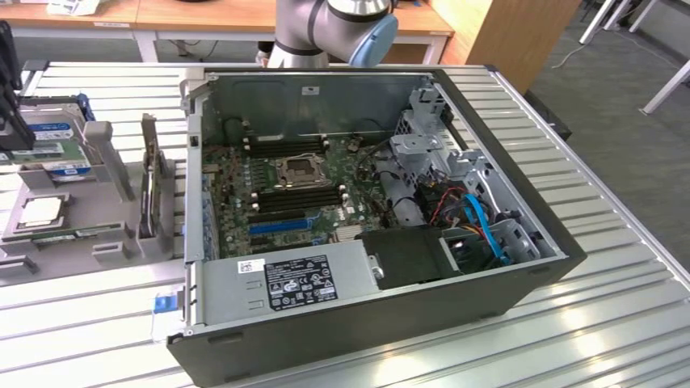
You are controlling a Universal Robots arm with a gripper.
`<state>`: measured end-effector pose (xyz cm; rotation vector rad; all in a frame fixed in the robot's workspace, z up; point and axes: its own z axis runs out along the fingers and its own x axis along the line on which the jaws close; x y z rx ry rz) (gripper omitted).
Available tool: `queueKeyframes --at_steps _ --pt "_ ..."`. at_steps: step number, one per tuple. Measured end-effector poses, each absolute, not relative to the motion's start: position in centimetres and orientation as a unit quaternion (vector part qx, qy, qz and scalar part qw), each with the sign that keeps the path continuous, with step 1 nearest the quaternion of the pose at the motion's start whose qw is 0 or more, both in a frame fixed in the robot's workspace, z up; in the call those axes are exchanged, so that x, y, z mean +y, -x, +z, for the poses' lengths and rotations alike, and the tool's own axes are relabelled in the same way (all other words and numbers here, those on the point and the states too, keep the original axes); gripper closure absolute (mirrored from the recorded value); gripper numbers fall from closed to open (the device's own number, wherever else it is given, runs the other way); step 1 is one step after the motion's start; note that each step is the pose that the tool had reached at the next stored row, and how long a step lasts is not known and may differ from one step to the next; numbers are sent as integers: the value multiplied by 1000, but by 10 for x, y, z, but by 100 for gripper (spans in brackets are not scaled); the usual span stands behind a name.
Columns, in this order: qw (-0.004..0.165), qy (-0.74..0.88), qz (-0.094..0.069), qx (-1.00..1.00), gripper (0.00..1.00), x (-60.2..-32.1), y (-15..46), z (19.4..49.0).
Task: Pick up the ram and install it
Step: 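Pick up the ram and move it above insertion slot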
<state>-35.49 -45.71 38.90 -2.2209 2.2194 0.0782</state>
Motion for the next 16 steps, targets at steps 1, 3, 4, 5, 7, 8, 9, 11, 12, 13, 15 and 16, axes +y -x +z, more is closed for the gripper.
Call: queueKeyframes --at_steps 1,3,4,5,7,8,9,11,12,13,15,16 --pt "0 707 25 707 88 -457 355 391" --pt "0 707 25 707 88 -457 355 394" --pt "0 707 25 707 88 -457 355 395" --pt "0 707 25 707 88 -457 355 396" --pt "0 707 25 707 88 -457 355 399" --pt "1 707 25 707 88 -457 355 399" --pt "1 707 25 707 88 -457 355 399" --pt "1 707 25 707 88 -457 355 399" --pt "0 707 25 707 88 -457 355 399" --pt "0 707 25 707 88 -457 355 399" --pt "0 707 25 707 88 -457 354 400" --pt "0 707 25 707 88 -457 354 400"
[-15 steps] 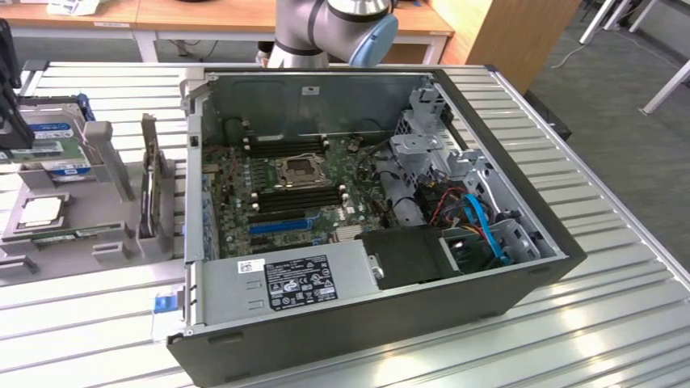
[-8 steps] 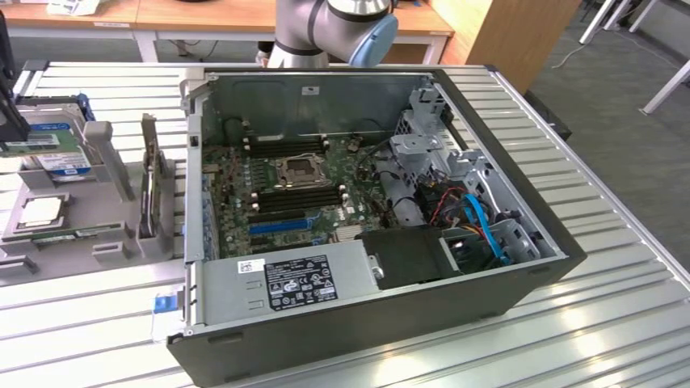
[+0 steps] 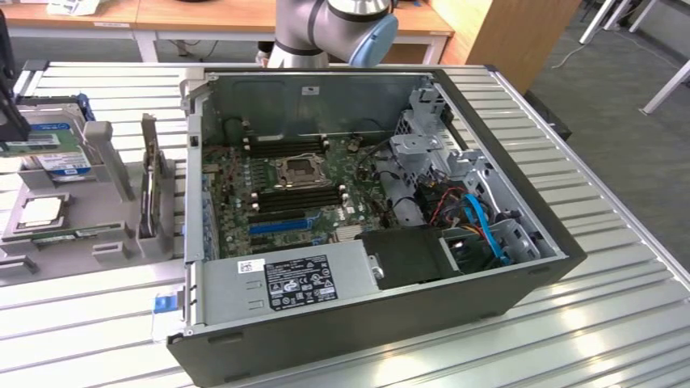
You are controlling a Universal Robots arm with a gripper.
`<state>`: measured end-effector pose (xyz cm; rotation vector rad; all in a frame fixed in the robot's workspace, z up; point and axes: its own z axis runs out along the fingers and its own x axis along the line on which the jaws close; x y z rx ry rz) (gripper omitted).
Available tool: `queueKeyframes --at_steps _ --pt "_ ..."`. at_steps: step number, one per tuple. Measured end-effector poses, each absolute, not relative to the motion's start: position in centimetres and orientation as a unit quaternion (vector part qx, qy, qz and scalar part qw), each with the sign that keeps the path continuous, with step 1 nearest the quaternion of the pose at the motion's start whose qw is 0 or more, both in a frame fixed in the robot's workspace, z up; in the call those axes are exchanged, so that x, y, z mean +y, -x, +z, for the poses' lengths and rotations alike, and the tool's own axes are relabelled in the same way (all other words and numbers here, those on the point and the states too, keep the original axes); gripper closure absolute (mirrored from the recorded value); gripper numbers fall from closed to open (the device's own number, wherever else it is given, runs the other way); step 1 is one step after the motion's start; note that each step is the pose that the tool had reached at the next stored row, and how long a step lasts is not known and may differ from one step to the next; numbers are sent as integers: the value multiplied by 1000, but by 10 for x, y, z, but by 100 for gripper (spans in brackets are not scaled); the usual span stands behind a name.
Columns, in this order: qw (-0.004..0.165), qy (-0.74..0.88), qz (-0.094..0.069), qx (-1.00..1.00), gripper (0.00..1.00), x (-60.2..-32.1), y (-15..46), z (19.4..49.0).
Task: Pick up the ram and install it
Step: 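Pick up the ram and move it above insertion slot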
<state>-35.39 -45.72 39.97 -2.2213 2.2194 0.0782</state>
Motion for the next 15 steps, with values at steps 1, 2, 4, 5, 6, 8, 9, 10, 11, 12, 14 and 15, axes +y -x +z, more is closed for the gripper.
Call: queueKeyframes --at_steps 1,2,4,5,6,8,9,10,11,12,14,15 --pt "0 707 25 707 88 -457 353 400" --pt "0 707 25 707 88 -457 352 399" --pt "0 707 25 707 88 -457 350 400" --pt "0 707 25 707 88 -457 348 399" --pt "0 707 25 707 88 -457 347 399" --pt "0 707 25 707 88 -457 344 399" --pt "0 707 25 707 88 -457 342 399" --pt "0 707 25 707 88 -457 341 399" --pt "0 707 25 707 88 -457 340 399" --pt "0 707 25 707 88 -457 339 399" --pt "0 707 25 707 88 -457 337 399" --pt "0 707 25 707 88 -457 336 399"
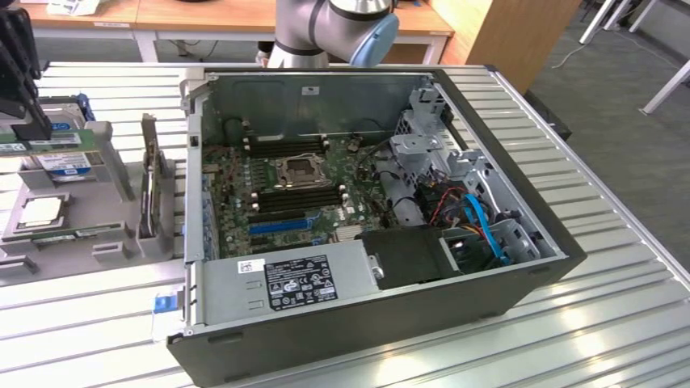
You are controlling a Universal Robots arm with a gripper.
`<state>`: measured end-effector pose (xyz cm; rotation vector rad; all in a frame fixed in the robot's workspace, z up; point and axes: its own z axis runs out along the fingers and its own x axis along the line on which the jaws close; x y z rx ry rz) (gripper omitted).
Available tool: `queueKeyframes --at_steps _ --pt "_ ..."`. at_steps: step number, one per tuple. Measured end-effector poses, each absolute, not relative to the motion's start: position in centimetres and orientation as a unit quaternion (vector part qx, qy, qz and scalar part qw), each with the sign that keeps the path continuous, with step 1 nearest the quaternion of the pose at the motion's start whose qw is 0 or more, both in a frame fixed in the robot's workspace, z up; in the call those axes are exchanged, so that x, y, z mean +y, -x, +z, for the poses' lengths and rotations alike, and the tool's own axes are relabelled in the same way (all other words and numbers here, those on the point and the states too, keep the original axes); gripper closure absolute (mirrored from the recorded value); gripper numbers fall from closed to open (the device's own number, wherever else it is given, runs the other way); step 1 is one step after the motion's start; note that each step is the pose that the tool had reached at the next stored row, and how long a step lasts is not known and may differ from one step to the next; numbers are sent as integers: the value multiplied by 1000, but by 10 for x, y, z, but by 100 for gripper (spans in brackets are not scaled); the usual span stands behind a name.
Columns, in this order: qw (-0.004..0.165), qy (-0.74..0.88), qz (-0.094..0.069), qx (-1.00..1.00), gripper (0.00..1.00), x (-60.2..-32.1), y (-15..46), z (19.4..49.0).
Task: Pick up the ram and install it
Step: 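Pick up the ram and move it above insertion slot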
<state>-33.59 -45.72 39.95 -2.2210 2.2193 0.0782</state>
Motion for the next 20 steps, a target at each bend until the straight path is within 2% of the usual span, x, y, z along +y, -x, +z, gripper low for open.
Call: queueKeyframes --at_steps 20 --pt "0 707 25 707 88 -457 310 399"
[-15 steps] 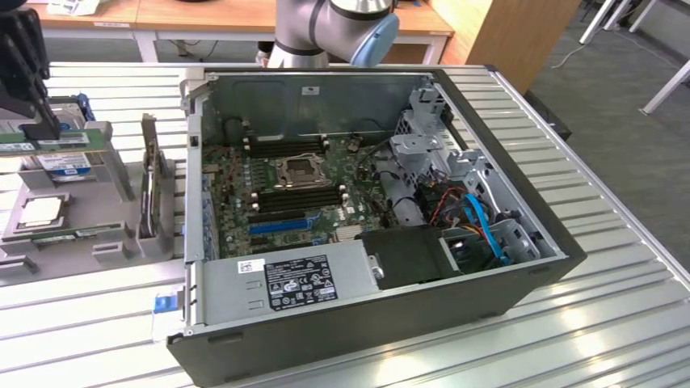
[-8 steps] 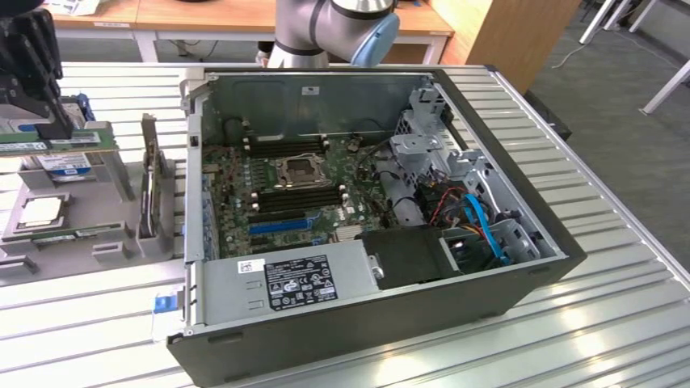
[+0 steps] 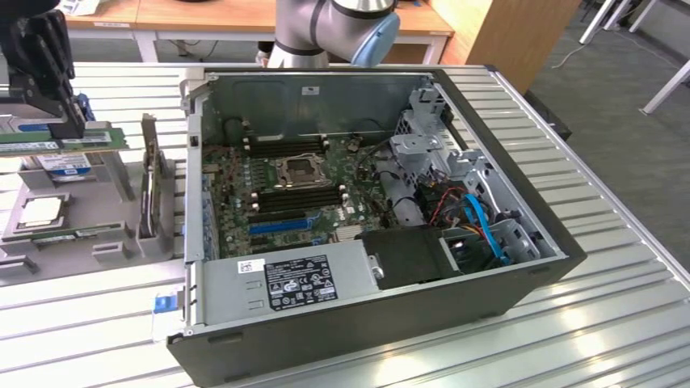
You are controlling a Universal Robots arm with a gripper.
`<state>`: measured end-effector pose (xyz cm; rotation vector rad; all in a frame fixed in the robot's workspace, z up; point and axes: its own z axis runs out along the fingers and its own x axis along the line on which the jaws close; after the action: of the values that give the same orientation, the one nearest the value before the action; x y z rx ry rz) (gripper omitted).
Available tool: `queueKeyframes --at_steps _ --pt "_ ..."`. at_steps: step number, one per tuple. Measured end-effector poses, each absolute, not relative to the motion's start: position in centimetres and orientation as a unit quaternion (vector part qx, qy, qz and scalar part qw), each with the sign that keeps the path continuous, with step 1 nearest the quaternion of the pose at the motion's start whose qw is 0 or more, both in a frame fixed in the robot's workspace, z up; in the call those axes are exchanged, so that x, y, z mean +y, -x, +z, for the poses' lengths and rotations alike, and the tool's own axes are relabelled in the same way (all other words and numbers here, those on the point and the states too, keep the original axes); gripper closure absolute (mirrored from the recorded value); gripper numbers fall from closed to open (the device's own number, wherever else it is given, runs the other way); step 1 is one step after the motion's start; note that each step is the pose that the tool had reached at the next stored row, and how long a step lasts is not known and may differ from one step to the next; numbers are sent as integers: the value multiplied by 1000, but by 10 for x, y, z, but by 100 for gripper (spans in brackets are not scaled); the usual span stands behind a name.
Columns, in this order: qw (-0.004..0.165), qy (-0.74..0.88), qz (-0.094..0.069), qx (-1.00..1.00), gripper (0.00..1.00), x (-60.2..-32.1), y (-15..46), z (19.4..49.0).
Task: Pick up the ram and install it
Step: 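Pick up the ram and move it above insertion slot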
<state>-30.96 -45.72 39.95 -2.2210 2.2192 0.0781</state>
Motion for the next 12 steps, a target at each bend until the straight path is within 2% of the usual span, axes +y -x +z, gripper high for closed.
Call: queueKeyframes --at_steps 12 --pt "0 707 25 707 88 -457 290 399"
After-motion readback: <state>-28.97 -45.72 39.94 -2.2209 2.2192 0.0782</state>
